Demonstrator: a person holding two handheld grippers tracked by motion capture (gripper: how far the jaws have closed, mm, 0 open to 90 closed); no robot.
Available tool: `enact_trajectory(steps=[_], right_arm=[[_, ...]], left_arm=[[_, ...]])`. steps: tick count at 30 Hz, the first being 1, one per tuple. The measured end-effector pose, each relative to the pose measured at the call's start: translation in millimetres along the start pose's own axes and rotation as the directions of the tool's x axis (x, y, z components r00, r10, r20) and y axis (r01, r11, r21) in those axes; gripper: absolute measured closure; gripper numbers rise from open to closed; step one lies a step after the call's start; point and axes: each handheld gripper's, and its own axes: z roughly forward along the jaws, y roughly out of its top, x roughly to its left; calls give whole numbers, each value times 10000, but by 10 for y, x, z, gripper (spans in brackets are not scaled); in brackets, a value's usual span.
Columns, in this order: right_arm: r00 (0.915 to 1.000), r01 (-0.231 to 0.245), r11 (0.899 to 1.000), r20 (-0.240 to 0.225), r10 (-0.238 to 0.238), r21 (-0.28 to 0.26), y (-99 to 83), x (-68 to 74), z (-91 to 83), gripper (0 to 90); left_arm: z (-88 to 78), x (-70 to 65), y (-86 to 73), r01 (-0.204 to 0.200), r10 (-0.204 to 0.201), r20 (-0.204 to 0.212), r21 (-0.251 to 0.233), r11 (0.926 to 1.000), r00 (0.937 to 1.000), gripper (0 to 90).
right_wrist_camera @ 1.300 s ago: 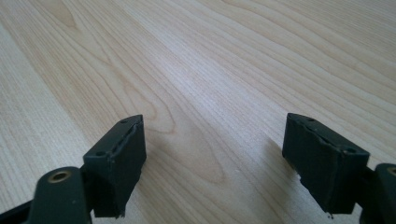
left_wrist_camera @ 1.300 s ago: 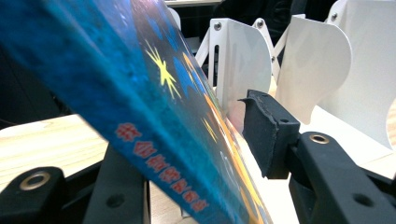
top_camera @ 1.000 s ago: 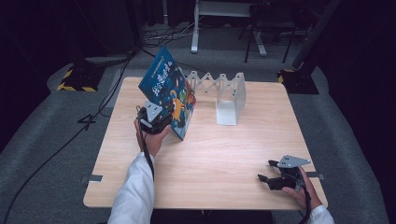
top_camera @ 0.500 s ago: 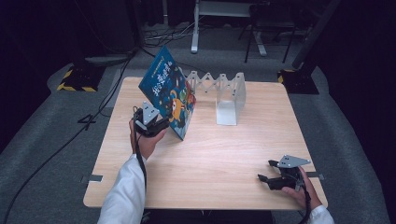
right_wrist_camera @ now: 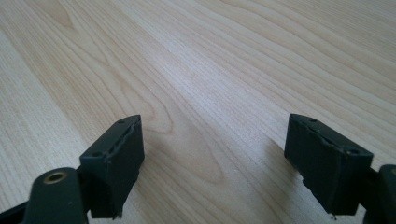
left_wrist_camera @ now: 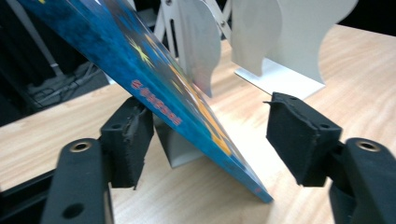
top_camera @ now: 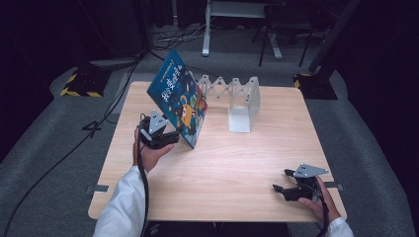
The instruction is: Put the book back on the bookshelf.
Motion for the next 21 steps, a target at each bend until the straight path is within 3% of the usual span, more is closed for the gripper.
enact_trajectory(steps=[9, 13, 15, 21], right_arm=[[10000, -44, 10000, 52, 44, 36, -4, -1, -2, 180], [9999, -67, 10000, 83, 66, 60, -4, -1, -2, 172], [9999, -65, 10000, 77, 65, 67, -4, -2, -2, 169], [9999, -106, 9999, 93, 106, 85, -4, -1, -2, 167]], left_arm=[[-147, -61, -39, -301, 282, 527, 347, 9989, 9982, 221], [-221, -106, -64, -513, 456, 962, 577, 9970, 9943, 209], [-253, -148, -78, -794, 722, 889, 806, 9936, 9934, 202], [-351, -257, -142, -1257, 1108, 1382, 1039, 9866, 9842, 186]])
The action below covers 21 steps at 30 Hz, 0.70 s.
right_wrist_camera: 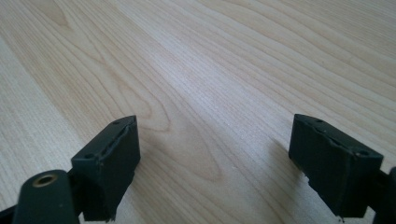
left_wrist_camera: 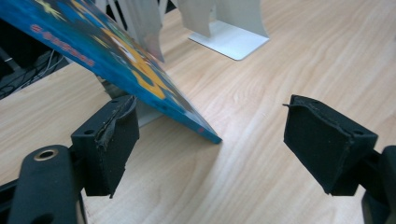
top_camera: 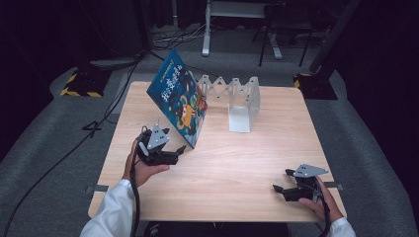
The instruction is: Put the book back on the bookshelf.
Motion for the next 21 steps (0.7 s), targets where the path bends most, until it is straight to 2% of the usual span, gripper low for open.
enact_trajectory(steps=[3, 4, 5, 8, 9, 12, 14, 17, 19, 20, 21], right_arm=[[10000, -29, 10000, 37, 29, 6, -1, 3, -1, 166], [10000, -29, 10000, 37, 29, 6, -1, 3, -1, 166], [10000, -31, 10000, 43, 31, 6, -1, 4, -1, 166], [10000, -46, 10000, 70, 46, 9, -2, 7, -2, 166], [10000, -46, 10000, 70, 46, 9, -2, 7, -2, 166], [10000, -61, 10000, 79, 61, 8, -3, 9, -3, 166], [9999, -66, 10000, 77, 66, 10, -3, 8, -3, 165], [9999, -75, 10000, 69, 75, 9, -3, 6, -2, 164], [9999, -75, 10000, 67, 75, 10, -3, 7, -2, 164], [9999, -77, 10000, 67, 77, 9, -3, 7, -2, 163], [10000, -74, 10000, 57, 74, 13, -2, 6, -1, 161]], left_arm=[[-16, -49, -35, -247, 245, 84, 303, 9992, 9997, 180], [-21, -58, -48, -365, 359, 164, 388, 9986, 9992, 180], [-31, -75, -74, -513, 489, 412, 574, 9970, 9980, 176], [-70, -113, -144, -756, 717, 532, 754, 9943, 9960, 168], [-70, -113, -144, -756, 717, 532, 754, 9943, 9960, 169], [-112, -137, -213, -1190, 1145, 444, 1186, 9858, 9924, 180], [-133, -152, -259, -1307, 1284, 260, 1308, 9827, 9914, 183], [-156, -159, -339, -1264, 1249, 196, 1484, 9808, 9920, 183], [-167, -162, -403, -1450, 1440, 185, 1755, 9737, 9894, 183], [-170, -165, -429, -1607, 1611, 146, 2002, 9665, 9868, 182], [-178, -162, -474, -1879, 1895, 146, 2260, 9558, 9818, 183]])
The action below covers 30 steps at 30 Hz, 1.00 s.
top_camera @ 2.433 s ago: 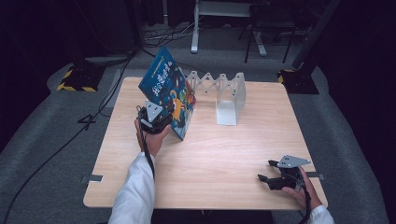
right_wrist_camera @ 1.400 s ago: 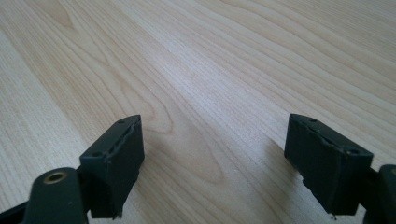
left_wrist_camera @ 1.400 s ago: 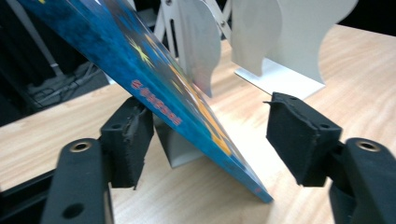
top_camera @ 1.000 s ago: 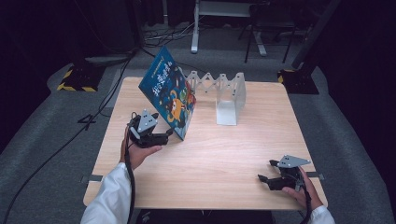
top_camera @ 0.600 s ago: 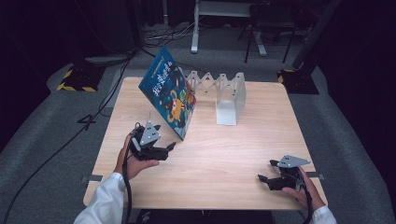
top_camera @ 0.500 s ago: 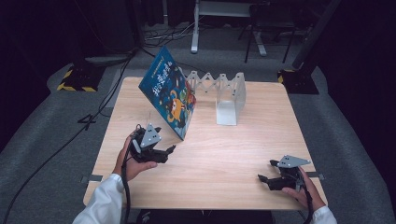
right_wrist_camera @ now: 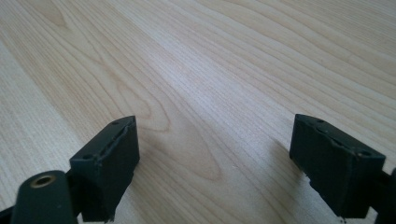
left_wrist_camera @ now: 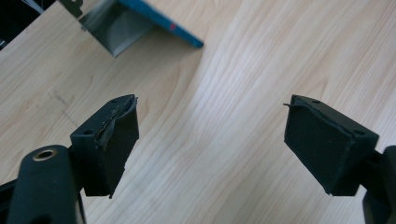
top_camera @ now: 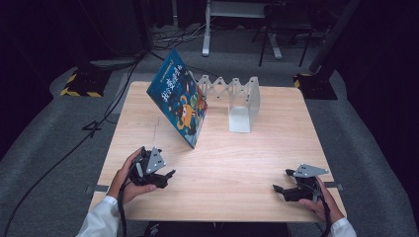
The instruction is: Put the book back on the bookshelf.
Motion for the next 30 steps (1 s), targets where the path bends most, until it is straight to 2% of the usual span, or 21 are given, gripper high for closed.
enact_trajectory(steps=[4, 14, 20, 23, 26, 27, 28, 29, 30], right_arm=[[10000, -35, 10000, 9, 35, -20, -5, 3, -3, 161], [9999, -75, 10000, 71, 75, -8, -11, 5, -11, 159], [9999, -77, 10000, 70, 77, -10, -11, 5, -11, 159], [9999, -84, 10000, 71, 84, -13, -11, 5, -11, 158], [9999, -82, 10000, 70, 82, -14, -12, 4, -11, 158], [10000, -67, 10000, 67, 67, -10, -13, 2, -13, 158], [10000, -67, 10000, 67, 67, -10, -13, 2, -13, 158], [10000, -65, 10000, 60, 66, -23, -18, -1, -16, 158], [10000, -65, 10000, 60, 66, -23, -18, -1, -16, 158]], left_arm=[[-16, -1, -87, -24, 24, 10, 291, 9996, 10000, 184], [-13, -29, -427, 646, -667, 217, 872, 9941, 9975, 178], [1, -37, -636, 1355, -1409, 588, 881, 9869, 9883, 171], [1, -49, -694, 1552, -1600, 542, 841, 9843, 9856, 171], [-2, -31, -763, 2037, -2088, 671, 751, 9761, 9757, 168], [-9, -20, -803, 2431, -2471, 624, 662, 9678, 9670, 167], [-9, -20, -803, 2431, -2471, 624, 662, 9678, 9670, 165], [1, -8, -834, 2772, -2811, 778, 566, 9591, 9565, 162], [11, 1, -859, 3146, -3188, 978, 555, 9476, 9428, 162]])
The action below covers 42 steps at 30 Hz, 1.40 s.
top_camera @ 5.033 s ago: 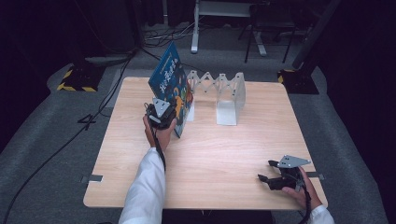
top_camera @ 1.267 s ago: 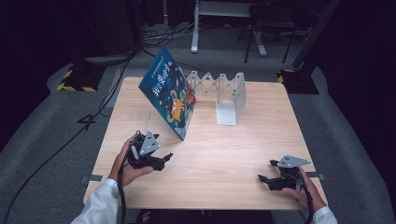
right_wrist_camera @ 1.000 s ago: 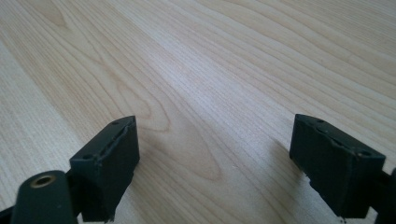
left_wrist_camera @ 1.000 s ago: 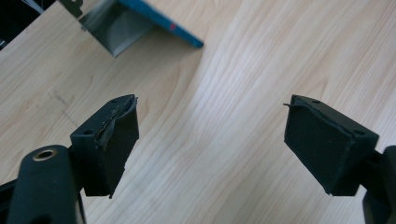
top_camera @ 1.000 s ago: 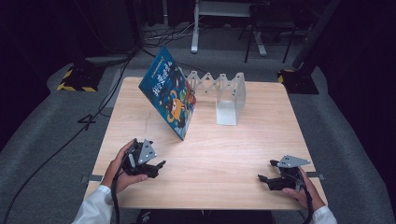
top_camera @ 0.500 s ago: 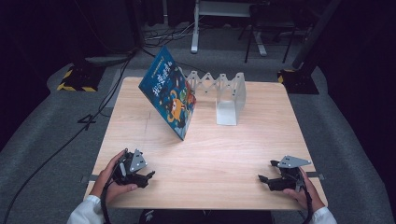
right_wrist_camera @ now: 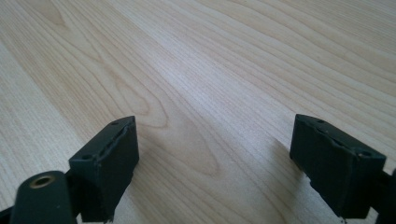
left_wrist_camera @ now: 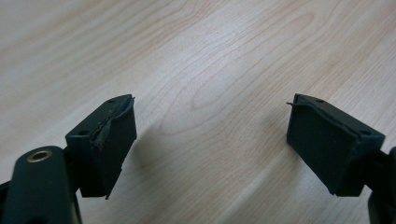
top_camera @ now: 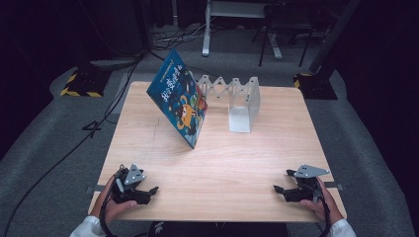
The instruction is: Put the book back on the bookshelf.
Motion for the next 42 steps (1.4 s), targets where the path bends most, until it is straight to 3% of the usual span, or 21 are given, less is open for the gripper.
enact_trajectory(steps=[2, 10, 18, 42], right_arm=[[10000, -7, 10000, 3, 7, -6, -2, 0, -2, 159], [10000, -46, 10000, 50, 46, 14, -10, 2, -11, 158], [10000, -41, 10000, 44, 41, 14, -9, 0, -11, 158], [10000, -6, 10000, 10, 6, 19, -13, -5, -16, 158]], left_arm=[[-6, 6, -2, 46, -45, -187, 16, 10000, 9998, 152], [-7, -7, -11, 193, -193, -161, 8, 9998, 9997, 150], [-6, 7, -2, 39, -39, -185, 36, 10000, 9998, 147], [5, 9, 8, 133, -132, -222, 34, 9999, 9997, 147]])
